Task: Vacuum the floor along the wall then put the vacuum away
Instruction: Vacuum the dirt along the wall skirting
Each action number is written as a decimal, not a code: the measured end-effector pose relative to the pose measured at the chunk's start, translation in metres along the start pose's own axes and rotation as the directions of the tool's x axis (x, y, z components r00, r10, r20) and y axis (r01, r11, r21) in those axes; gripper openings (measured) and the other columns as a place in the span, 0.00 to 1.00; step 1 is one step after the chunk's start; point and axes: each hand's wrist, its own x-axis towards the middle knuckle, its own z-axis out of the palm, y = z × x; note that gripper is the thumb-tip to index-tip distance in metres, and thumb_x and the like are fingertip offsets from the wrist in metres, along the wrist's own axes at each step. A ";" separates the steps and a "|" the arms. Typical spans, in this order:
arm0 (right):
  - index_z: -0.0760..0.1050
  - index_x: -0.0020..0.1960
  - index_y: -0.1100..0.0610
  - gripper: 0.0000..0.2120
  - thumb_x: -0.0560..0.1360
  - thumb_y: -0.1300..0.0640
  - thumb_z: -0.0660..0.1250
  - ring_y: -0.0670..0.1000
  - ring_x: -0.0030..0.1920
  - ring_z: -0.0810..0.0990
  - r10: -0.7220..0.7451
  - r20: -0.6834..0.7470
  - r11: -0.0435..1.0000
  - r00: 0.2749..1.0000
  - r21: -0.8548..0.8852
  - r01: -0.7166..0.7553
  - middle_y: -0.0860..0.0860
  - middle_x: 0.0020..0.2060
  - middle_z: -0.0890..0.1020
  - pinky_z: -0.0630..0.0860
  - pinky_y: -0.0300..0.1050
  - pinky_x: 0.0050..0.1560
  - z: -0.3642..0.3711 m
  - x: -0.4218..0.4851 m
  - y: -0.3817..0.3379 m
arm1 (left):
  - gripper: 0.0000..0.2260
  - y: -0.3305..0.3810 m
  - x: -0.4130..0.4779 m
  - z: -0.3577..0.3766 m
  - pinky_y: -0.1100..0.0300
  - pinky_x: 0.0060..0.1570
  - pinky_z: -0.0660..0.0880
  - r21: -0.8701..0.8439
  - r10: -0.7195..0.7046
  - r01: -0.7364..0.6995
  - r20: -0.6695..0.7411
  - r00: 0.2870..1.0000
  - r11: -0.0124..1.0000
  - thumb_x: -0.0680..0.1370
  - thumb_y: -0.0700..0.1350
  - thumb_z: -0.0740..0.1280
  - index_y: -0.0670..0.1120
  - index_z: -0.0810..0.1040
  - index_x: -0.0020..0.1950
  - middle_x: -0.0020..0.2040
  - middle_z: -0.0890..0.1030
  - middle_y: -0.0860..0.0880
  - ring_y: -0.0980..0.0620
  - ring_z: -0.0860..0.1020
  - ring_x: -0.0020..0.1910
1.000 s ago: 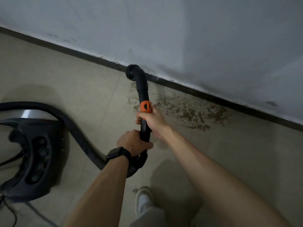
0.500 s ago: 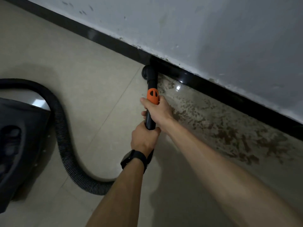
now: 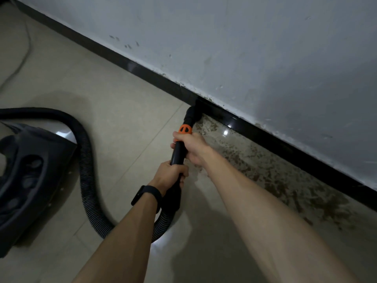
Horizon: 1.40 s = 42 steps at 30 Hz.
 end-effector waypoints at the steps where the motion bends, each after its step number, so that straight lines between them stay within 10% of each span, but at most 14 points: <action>1: 0.75 0.55 0.61 0.08 0.79 0.60 0.71 0.51 0.37 0.82 -0.009 -0.003 1.000 1.000 -0.008 0.009 0.53 0.38 0.79 0.80 0.47 0.43 0.000 0.002 0.001 | 0.06 -0.002 0.002 0.001 0.58 0.26 0.70 -0.009 0.001 -0.001 0.000 1.000 1.000 0.68 0.32 0.67 0.40 0.72 0.36 0.26 0.72 0.43 0.47 0.70 0.23; 42: 0.73 0.54 0.58 0.06 0.80 0.59 0.69 0.50 0.39 0.84 0.123 0.037 0.989 0.992 0.076 -0.126 0.51 0.40 0.80 0.79 0.46 0.41 0.047 -0.126 0.162 | 0.05 -0.141 -0.121 -0.075 0.55 0.33 0.71 0.188 -0.152 0.154 -0.024 0.988 0.970 0.56 0.42 0.69 0.45 0.74 0.26 0.27 0.75 0.43 0.46 0.72 0.26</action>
